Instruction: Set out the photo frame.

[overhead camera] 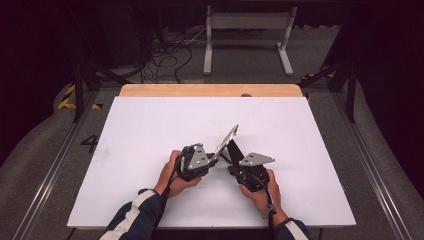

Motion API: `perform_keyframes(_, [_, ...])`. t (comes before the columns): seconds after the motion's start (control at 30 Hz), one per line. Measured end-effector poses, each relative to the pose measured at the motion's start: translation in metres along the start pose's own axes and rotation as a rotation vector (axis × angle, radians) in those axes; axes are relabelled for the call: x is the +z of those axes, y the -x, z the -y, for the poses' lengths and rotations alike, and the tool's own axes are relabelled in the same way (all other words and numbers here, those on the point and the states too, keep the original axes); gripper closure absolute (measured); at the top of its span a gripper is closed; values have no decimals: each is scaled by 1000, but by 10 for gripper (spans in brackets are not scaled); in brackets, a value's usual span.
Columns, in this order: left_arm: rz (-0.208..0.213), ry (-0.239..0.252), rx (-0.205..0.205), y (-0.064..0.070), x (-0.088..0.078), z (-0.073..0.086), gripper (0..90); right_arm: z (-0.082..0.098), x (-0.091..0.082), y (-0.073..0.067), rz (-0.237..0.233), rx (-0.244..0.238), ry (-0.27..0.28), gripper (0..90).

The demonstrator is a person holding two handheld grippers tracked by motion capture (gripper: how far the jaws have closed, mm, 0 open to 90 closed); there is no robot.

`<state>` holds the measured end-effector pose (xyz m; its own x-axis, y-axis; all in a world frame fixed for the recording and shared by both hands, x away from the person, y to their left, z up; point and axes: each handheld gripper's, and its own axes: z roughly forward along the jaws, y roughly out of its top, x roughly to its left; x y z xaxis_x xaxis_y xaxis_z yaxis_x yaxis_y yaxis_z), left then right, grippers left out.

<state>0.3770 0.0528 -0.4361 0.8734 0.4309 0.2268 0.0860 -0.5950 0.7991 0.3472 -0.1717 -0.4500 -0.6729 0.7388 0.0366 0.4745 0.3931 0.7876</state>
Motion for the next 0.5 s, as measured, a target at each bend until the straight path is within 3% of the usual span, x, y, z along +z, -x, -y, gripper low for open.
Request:
perform_keyframes(0.2, [18, 24, -48, -1, 3, 2, 710, 1, 0, 6, -18, 4, 0, 900])
perform_keyframes(0.27, [24, 36, -93, -2, 8, 4, 695, 2, -1, 7, -16, 12, -5, 888])
perform_keyframes(0.5, [14, 33, -94, -1, 11, 5, 682, 5, 0, 10, -21, 7, -30, 896])
